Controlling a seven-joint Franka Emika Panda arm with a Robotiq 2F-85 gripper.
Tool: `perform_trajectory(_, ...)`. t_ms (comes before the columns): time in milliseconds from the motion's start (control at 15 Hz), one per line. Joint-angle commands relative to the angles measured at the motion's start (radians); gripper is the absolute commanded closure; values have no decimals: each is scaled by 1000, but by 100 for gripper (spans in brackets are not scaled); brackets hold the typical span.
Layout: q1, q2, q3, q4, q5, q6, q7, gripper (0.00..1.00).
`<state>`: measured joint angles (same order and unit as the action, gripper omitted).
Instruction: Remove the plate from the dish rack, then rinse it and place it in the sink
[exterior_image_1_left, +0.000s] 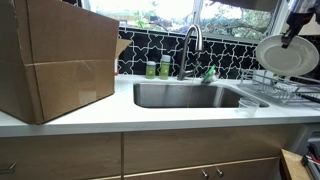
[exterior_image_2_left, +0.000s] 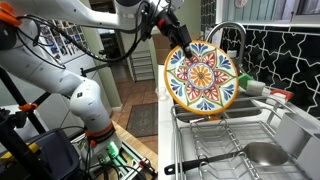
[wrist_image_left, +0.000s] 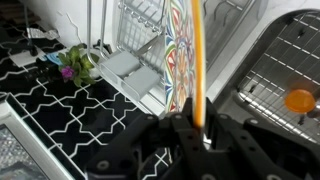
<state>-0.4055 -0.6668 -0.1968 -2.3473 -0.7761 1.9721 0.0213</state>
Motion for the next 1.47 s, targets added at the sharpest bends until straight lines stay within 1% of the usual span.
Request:
perform_trajectory(0,114,23,43,42,4,-100,-99,97)
perform_trajectory(200,196,73,84,66,-13,-143,-157,97)
perform_trajectory(400,258,130,102,81,-37,-131,-227,97)
perform_trajectory(533,286,176,102,97,-58,-117,-285,97)
perform_trajectory(600,282,125,96,58,-27,-121,-218,88)
perform_trajectory(733,297,162,98,75,-34,-120,-243,88)
perform_trajectory(933,298,179,97,87,-37,-120,-257,88)
perform_trajectory(1000,299,179,97,89,-38,-120,-259,97)
perform_trajectory(1067,304,186,94,87,-39,-108,-272,97)
perform_trajectory(1267,331,256,89,102,-59,5,-291,97)
perform_trajectory(1400,332,295,96,107,-86,72,-297,97)
